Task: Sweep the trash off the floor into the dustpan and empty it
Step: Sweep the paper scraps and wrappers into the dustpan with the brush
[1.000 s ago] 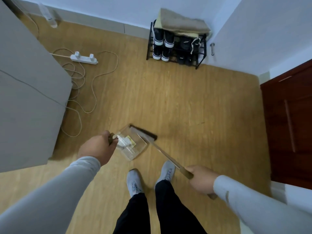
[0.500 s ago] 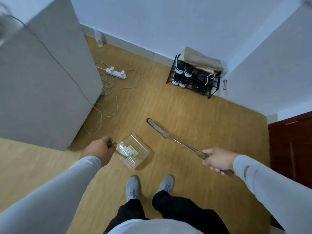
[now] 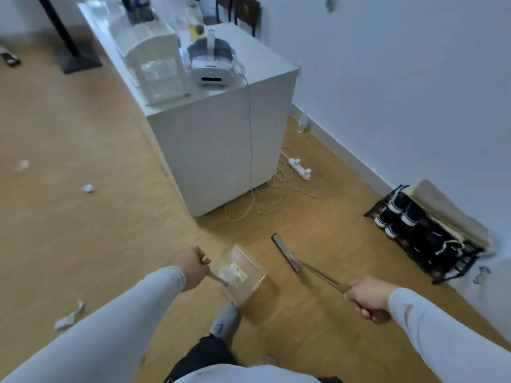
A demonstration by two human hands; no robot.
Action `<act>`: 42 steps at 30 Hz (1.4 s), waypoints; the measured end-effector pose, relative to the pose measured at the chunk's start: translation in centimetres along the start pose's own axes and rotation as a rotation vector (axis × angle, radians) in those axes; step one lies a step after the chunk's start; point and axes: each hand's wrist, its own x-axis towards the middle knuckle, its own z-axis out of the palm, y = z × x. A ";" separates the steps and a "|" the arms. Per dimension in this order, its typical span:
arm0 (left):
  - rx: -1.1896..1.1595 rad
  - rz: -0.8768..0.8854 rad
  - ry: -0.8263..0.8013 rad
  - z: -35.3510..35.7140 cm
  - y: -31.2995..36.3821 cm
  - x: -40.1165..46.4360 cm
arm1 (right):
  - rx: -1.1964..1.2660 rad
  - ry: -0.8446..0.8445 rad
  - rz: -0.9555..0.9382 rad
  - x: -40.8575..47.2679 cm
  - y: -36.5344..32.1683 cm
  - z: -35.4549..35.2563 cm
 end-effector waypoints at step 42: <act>-0.520 -0.733 0.220 11.4 -52.0 -25.7 | -0.908 -0.027 -0.399 -12.4 -24.7 46.8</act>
